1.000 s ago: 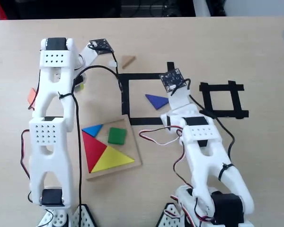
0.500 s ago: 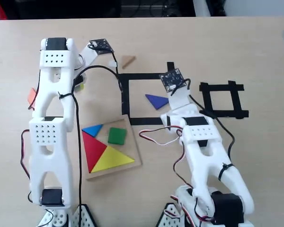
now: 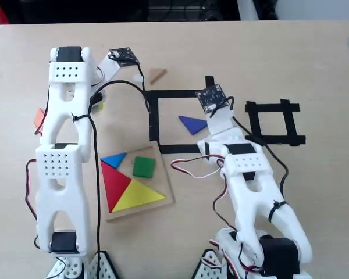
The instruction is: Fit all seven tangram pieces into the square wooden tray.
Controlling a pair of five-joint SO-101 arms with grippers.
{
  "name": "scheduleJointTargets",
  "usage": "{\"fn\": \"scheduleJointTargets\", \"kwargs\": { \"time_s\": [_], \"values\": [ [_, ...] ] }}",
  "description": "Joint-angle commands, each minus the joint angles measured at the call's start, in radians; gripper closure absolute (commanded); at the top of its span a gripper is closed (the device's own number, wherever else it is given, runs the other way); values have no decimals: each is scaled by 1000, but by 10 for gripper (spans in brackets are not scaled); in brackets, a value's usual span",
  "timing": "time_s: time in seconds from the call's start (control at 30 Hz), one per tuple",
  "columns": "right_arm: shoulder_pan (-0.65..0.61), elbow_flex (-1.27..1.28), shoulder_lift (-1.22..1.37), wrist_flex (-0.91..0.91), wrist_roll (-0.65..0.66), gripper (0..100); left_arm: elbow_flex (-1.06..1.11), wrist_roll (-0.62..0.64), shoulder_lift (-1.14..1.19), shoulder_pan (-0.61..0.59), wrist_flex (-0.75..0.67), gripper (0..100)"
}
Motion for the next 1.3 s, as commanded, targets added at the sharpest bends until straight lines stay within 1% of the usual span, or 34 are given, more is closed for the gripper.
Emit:
{"fn": "scheduleJointTargets", "kwargs": {
  "time_s": [0.0,0.17,0.27,0.37,0.47,0.5,0.63,0.7,0.8,0.9,0.97,1.0,1.07,1.13,1.2,1.27],
  "values": [
    [-15,-8,-30,-17,9,987,-2,15,-31,12,11,917],
    [-15,-8,-30,-17,9,987,38,163,-60,51,12,917],
    [-15,-5,-30,-17,9,987,153,222,-132,97,12,918],
    [-15,-1,-36,-14,9,987,308,296,-247,156,11,919],
    [-15,-4,-36,-12,9,987,440,358,-411,200,8,970],
    [-15,-4,-36,-12,9,987,476,379,-471,209,8,969],
    [-15,-4,-36,-11,6,987,638,486,-677,222,-17,934],
    [-12,-2,-36,-11,5,987,733,568,-760,216,-41,905],
    [-11,-2,-31,-11,5,987,871,661,-872,225,-34,868],
    [-11,-1,-31,-14,6,987,1030,815,-979,286,-60,859],
    [-11,-1,-30,-14,6,987,1150,947,-1046,329,-138,859],
    [-11,-1,-30,-15,8,987,1213,1005,-1076,351,-206,859],
    [-11,-1,-30,-15,8,987,1343,1077,-1125,374,-376,859],
    [-9,-1,-30,-15,8,987,1480,1092,-1158,383,-566,859],
    [5,-1,-30,-17,8,987,1598,1097,-1177,367,-746,859],
    [61,-13,-31,-17,2,987,1675,1097,-1172,317,-876,859]
  ]
}}
